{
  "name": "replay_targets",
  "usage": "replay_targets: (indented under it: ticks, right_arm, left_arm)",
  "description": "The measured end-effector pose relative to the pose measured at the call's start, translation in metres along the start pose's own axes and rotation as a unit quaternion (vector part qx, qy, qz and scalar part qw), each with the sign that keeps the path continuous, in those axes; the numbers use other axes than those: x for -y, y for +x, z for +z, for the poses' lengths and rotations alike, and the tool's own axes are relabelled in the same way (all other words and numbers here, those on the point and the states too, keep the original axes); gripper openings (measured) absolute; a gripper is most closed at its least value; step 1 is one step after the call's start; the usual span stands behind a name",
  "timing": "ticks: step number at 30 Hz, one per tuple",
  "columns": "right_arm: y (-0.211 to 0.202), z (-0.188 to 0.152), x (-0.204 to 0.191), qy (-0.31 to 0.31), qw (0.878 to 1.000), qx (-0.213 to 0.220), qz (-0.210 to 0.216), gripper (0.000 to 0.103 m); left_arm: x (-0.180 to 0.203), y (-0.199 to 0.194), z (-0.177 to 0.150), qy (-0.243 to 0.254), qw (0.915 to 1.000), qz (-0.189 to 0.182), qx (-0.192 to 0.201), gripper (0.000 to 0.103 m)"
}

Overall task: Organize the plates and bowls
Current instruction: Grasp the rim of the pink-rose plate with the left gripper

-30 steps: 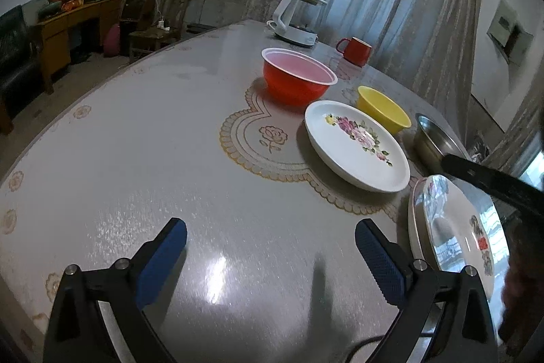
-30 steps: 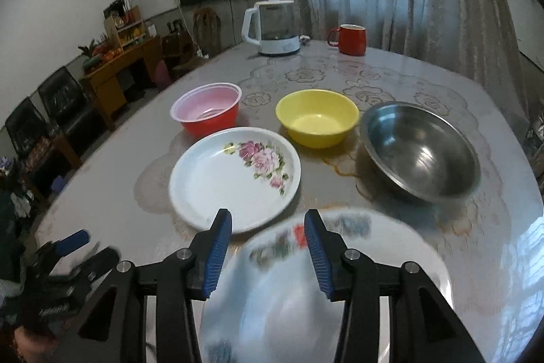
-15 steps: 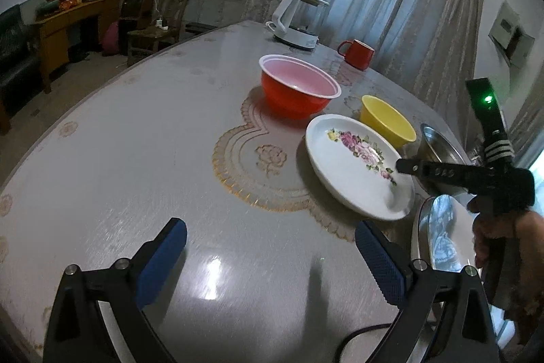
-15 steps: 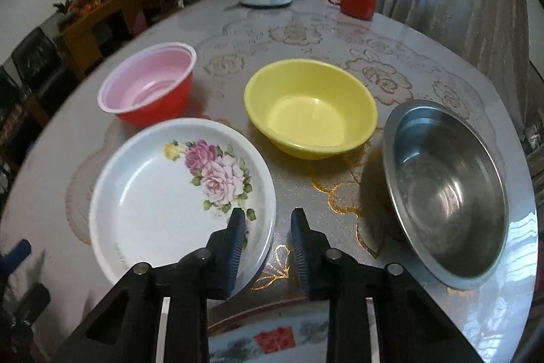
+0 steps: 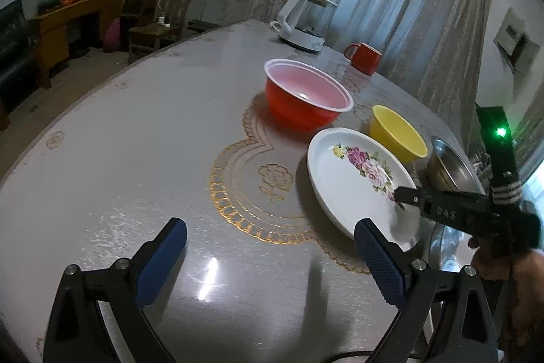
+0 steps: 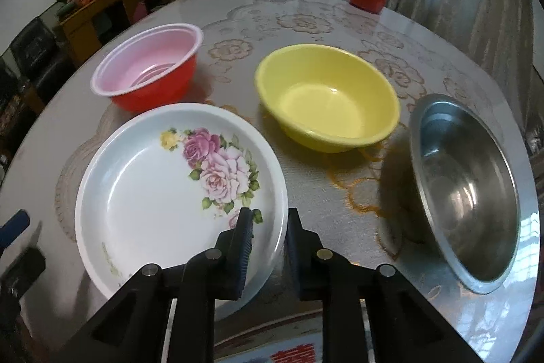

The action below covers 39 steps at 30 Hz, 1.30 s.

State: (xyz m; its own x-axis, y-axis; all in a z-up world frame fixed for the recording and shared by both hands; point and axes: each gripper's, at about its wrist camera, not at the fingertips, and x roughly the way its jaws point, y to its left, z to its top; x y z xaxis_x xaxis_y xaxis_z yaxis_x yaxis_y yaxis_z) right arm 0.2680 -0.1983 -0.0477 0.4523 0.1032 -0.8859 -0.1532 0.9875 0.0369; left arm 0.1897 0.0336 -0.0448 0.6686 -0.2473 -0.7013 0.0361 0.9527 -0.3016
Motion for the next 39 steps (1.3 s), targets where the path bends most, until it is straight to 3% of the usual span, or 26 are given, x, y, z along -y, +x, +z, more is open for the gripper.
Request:
replay_targets:
  ticks: [9, 13, 15, 17, 21, 26, 27, 31, 39]
  right_arm:
    - [-0.009, -0.014, -0.042, -0.015, 0.999, -0.007, 0.043, 0.022]
    - [-0.011, -0.022, -0.064, 0.008, 0.999, -0.004, 0.036, 0.026]
    - [-0.012, -0.026, -0.068, 0.038, 0.998, 0.005, 0.053, 0.026]
    - [-0.011, -0.030, -0.071, 0.061, 0.995, 0.017, 0.071, 0.026]
    - [-0.011, -0.039, -0.077, 0.078, 0.992, 0.049, 0.087, 0.027]
    - [-0.013, -0.046, -0.084, 0.073, 0.992, 0.077, 0.074, 0.027]
    - [-0.012, -0.046, -0.086, 0.065, 0.992, 0.082, 0.068, 0.027]
    - [-0.009, -0.042, -0.087, 0.044, 0.993, 0.090, 0.057, 0.027]
    - [-0.021, -0.064, -0.099, 0.033, 0.993, 0.080, 0.082, 0.028]
  left_arm:
    - [-0.021, 0.001, 0.011, 0.000, 0.9998, 0.018, 0.006, 0.099]
    - [-0.030, 0.013, 0.020, 0.004, 0.9997, 0.024, -0.010, 0.099]
    - [-0.034, 0.017, 0.021, 0.004, 0.9997, 0.018, -0.013, 0.096]
    - [-0.035, 0.019, 0.022, 0.011, 0.9998, 0.011, -0.013, 0.088]
    - [-0.034, 0.028, 0.022, 0.033, 0.9990, 0.008, -0.028, 0.056]
    - [-0.027, 0.034, 0.024, 0.059, 0.9977, 0.001, -0.034, 0.044]
    - [-0.024, 0.034, 0.023, 0.067, 0.9970, -0.002, -0.037, 0.036]
    - [-0.017, 0.030, 0.017, 0.108, 0.9935, 0.020, -0.031, 0.035]
    - [-0.035, -0.003, -0.013, 0.081, 0.9963, 0.018, -0.024, 0.035]
